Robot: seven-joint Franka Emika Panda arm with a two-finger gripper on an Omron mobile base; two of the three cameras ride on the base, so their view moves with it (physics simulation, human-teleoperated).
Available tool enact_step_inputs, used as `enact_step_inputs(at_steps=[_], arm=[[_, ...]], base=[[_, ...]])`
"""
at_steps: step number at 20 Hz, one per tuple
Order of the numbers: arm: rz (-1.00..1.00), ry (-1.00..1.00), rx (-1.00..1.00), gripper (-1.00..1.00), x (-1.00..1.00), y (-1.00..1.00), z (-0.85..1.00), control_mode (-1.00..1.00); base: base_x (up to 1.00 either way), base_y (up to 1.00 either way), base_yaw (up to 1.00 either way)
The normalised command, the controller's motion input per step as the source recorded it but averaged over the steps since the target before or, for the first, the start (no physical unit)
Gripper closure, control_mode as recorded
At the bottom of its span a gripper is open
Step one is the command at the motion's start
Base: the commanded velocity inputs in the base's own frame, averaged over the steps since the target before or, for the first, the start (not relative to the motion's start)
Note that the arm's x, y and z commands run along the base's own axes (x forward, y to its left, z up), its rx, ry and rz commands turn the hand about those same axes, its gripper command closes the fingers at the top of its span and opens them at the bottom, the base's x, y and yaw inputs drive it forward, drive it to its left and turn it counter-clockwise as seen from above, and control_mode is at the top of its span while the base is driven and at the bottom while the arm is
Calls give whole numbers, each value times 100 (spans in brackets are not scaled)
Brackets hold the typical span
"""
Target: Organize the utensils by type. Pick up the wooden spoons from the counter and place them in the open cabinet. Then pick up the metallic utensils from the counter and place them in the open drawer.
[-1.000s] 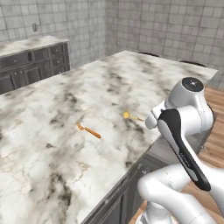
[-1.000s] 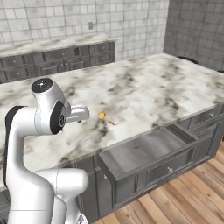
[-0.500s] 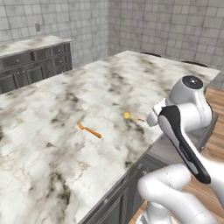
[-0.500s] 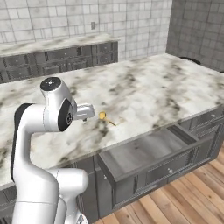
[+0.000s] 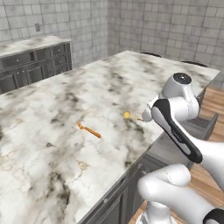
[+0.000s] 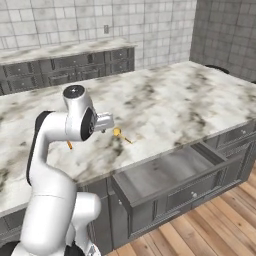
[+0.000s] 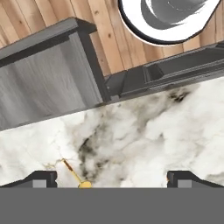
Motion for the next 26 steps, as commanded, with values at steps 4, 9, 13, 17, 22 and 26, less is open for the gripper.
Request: enact_step_inputs(at_steps=[4, 9, 13, 17, 22, 26], arm=[[12, 8, -2, -100, 76, -12, -26, -100], [9, 17, -7, -100, 82, -10, -40, -100], [9, 14, -4, -100, 74, -6, -34, -100], [8, 8, -4, -100, 51, 0, -39, -100], [7, -1, -2, -100, 37, 0, -68, -100], [5, -11, -1, -100, 42, -6, -49, -100]], base=[[0, 0, 0], [0, 0, 0], [0, 0, 0], [0, 0, 0], [0, 0, 0], [0, 0, 0]])
